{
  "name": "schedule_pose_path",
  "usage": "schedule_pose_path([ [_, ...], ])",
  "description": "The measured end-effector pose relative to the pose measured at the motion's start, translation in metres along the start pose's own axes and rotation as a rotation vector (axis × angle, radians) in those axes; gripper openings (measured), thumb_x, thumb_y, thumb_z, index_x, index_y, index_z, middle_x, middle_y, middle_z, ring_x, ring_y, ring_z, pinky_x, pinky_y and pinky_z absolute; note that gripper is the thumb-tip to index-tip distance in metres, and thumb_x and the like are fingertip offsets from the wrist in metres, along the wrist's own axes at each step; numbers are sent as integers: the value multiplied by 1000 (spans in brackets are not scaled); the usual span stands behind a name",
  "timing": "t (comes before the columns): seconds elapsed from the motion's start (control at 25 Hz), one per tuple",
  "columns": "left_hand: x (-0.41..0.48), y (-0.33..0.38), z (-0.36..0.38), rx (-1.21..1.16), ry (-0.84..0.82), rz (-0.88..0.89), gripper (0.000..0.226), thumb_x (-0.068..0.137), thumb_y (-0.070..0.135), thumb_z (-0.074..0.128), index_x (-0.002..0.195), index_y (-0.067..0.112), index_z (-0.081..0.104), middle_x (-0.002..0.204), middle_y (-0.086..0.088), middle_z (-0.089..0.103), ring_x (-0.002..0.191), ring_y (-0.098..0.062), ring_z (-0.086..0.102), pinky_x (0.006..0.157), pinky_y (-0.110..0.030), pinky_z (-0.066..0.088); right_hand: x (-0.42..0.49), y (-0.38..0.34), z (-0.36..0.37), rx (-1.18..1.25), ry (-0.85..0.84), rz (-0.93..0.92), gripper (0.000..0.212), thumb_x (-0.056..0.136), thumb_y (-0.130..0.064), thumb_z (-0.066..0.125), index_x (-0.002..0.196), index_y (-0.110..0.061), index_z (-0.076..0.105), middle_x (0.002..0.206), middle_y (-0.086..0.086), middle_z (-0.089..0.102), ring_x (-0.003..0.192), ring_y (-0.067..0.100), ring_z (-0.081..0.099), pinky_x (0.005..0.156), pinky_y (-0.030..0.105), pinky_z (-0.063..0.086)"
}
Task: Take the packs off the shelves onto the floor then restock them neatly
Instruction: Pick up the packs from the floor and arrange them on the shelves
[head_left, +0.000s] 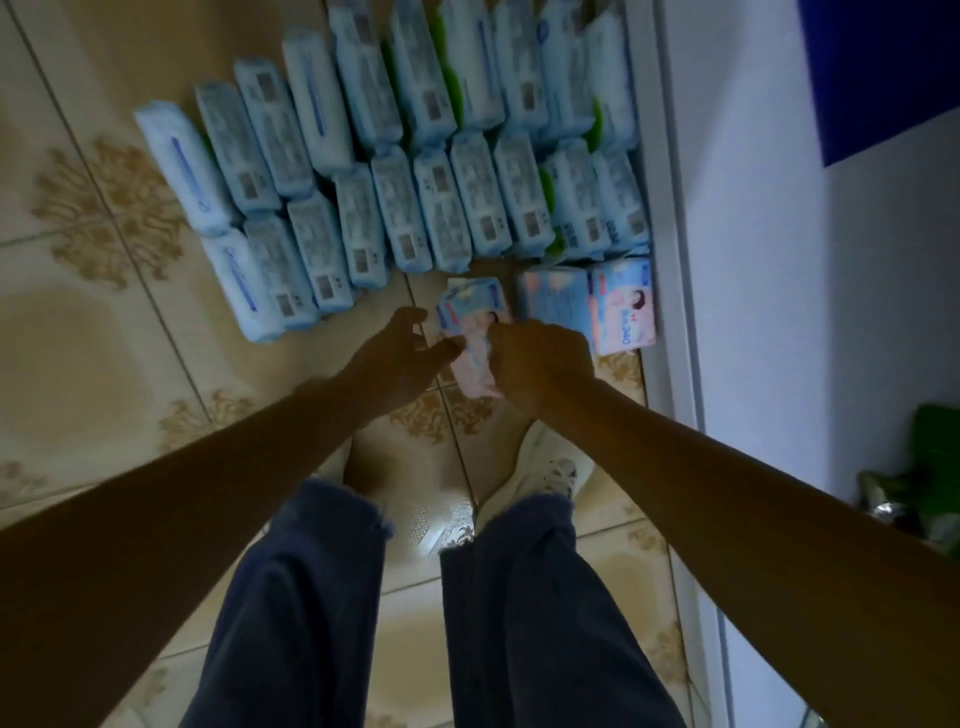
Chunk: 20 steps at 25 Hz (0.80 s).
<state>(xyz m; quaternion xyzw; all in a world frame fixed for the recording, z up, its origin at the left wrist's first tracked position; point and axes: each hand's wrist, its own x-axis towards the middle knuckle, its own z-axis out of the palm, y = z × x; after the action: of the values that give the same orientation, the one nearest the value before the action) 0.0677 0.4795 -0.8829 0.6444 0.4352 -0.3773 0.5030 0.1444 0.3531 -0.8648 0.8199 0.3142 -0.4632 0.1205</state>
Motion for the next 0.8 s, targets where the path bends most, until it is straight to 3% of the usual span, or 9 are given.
schedule_pose_path([
  [0.08, -38, 21, -23, -193, 20, -17, 84, 84, 46, 66, 150, 22, 20, 141, -7, 46, 106, -18, 54, 75, -24, 44, -41, -1, -32, -80, 109, -181, 43, 93, -30, 56, 132, -12, 49, 111, 9, 66, 98, 28, 65, 79, 39, 49],
  [0.12, -59, 35, -35, -270, 16, -17, 86, 82, 44, 68, 150, 25, 19, 142, -2, 44, 114, -18, 52, 80, -25, 42, -62, -1, -49, -153, 240, -309, 47, 82, -27, 69, 123, -9, 57, 94, 9, 70, 80, 27, 68, 69, 36, 49],
  [0.2, -110, 60, -64, -388, -35, -27, 68, 85, 39, 68, 142, 31, 32, 125, 11, 52, 107, -12, 56, 80, -28, 44, -107, -5, -91, -185, 449, -487, 41, 52, -15, 85, 89, -6, 70, 58, 7, 64, 46, 26, 59, 52, 29, 45],
  [0.24, -136, 70, -77, -414, -60, -17, 54, 84, 39, 69, 131, 33, 42, 116, 13, 58, 98, -10, 60, 76, -27, 48, -129, -8, -113, -170, 514, -562, 35, 44, -9, 85, 76, -7, 69, 53, 6, 60, 41, 25, 56, 49, 27, 44],
  [0.36, -212, 98, -118, -441, -69, 50, 58, 75, 47, 77, 123, 23, 56, 113, -3, 68, 95, -18, 68, 67, -27, 56, -201, -21, -184, -174, 476, -644, 22, 56, -12, 82, 71, -12, 67, 61, 8, 65, 51, 27, 61, 54, 29, 48],
  [0.48, -299, 124, -158, -526, 1, 123, 53, 80, 40, 75, 124, 19, 53, 115, -6, 66, 95, -20, 67, 66, -27, 57, -274, -36, -244, -23, 432, -433, 18, 88, -34, 62, 93, -17, 65, 89, 5, 70, 76, 25, 65, 65, 32, 47],
  [0.64, -427, 143, -194, -715, -10, 341, 40, 91, 16, 63, 127, 13, 46, 117, -8, 64, 102, -24, 66, 74, -30, 59, -392, -70, -297, 555, 565, -148, 35, 85, -45, 65, 109, -24, 51, 109, -5, 62, 89, 13, 60, 68, 24, 46],
  [0.72, -479, 152, -207, -803, -146, 492, 50, 91, 10, 59, 137, 10, 39, 126, -13, 61, 111, -26, 64, 82, -35, 58, -448, -95, -310, 988, 680, -71, 54, 78, -43, 74, 118, -33, 39, 109, -16, 58, 92, 0, 60, 74, 18, 51],
  [0.8, -525, 168, -211, -802, -329, 624, 53, 92, 13, 59, 140, 14, 37, 133, -13, 57, 118, -27, 59, 90, -39, 56, -499, -115, -318, 1312, 811, -30, 82, 74, -39, 78, 137, -36, 25, 118, -15, 57, 100, -2, 61, 83, 20, 53],
])
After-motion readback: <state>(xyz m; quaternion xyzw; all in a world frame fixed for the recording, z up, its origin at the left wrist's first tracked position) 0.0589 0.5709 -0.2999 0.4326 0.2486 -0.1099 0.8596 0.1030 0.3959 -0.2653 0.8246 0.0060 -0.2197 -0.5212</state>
